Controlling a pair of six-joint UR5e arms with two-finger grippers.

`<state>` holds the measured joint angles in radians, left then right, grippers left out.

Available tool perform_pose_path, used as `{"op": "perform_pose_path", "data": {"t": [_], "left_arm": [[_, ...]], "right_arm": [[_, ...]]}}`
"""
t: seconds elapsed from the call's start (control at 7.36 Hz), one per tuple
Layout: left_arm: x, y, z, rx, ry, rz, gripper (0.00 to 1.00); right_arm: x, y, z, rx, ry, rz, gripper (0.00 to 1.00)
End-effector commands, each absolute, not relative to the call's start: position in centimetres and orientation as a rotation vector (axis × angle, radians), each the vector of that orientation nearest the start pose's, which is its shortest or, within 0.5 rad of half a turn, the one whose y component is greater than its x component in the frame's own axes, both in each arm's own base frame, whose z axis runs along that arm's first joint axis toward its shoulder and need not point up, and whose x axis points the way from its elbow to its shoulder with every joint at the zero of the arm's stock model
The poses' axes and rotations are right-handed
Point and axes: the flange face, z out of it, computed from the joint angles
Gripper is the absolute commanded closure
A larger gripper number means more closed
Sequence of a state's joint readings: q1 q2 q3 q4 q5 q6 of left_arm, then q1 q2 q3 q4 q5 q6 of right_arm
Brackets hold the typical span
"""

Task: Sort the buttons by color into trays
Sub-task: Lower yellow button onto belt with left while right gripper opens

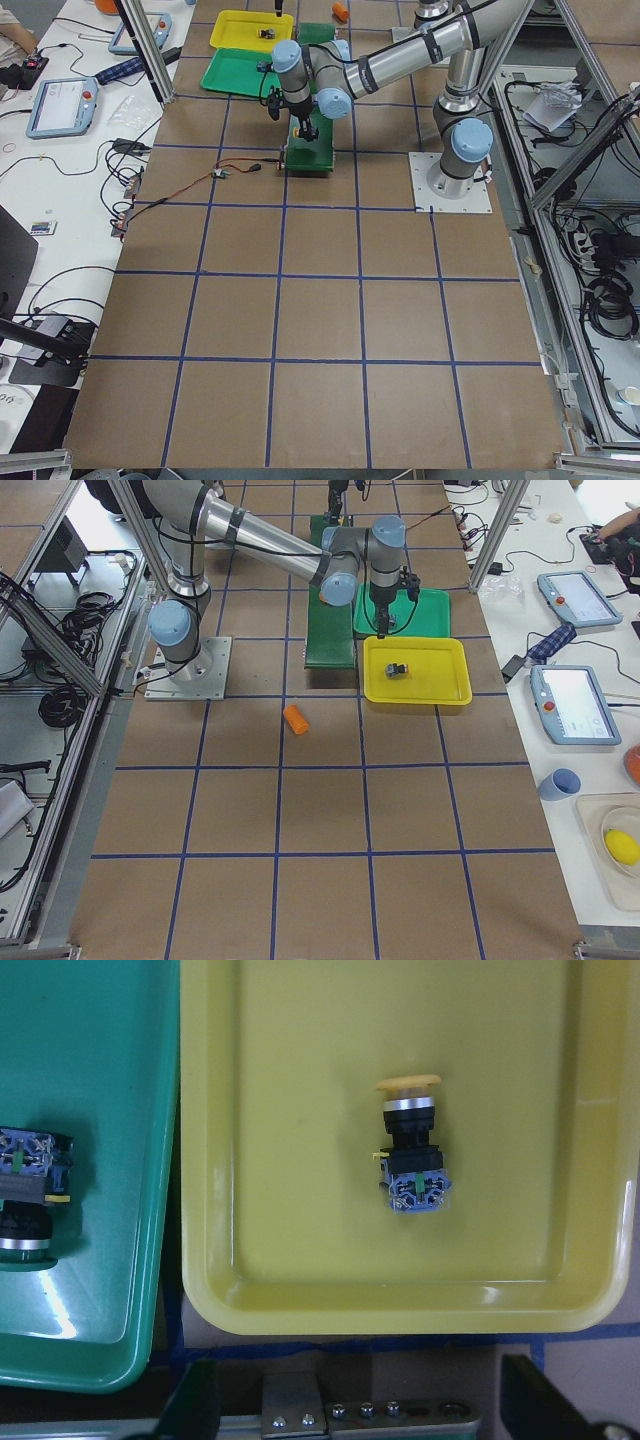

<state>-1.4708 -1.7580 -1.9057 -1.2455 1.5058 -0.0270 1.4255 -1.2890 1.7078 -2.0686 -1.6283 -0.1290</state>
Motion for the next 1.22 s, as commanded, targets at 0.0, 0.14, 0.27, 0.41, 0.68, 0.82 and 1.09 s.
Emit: {"op": "perform_pose_path", "data": {"t": [0.0, 0.14, 0.27, 0.41, 0.68, 0.82, 1.09], "left_arm": [[-9.0, -50.3, 25.4, -0.215, 3.188, 0.358, 0.35], [-9.0, -50.4, 25.5, -0.217, 3.189, 0.343, 0.28], [-8.9, -51.1, 26.9, -0.22, 3.192, 0.28, 0.05], [-9.0, -52.6, 30.3, -0.212, 3.194, 0.192, 0.0], [-9.5, -55.4, 38.1, -0.19, 3.196, 0.185, 0.0], [-10.7, -55.3, 41.4, -0.151, 3.197, 0.176, 0.0], [-13.0, -54.2, 45.2, -0.042, 3.081, 0.041, 0.0]], "right_arm": [[4.1, -59.3, 32.0, 0.031, 3.212, -0.103, 0.0], [4.2, -59.2, 32.4, 0.031, 3.207, -0.121, 0.0], [4.2, -59.1, 32.8, 0.031, 3.207, -0.129, 0.0], [4.3, -58.5, 32.9, 0.03, 3.205, -0.085, 0.0], [4.9, -55.9, 36.3, 0.024, 3.198, -0.047, 0.0], [5.2, -53.7, 38.1, 0.026, 3.19, 0.056, 0.0], [5.8, -49.9, 42.3, 0.079, 3.189, 0.071, 0.0]]}}
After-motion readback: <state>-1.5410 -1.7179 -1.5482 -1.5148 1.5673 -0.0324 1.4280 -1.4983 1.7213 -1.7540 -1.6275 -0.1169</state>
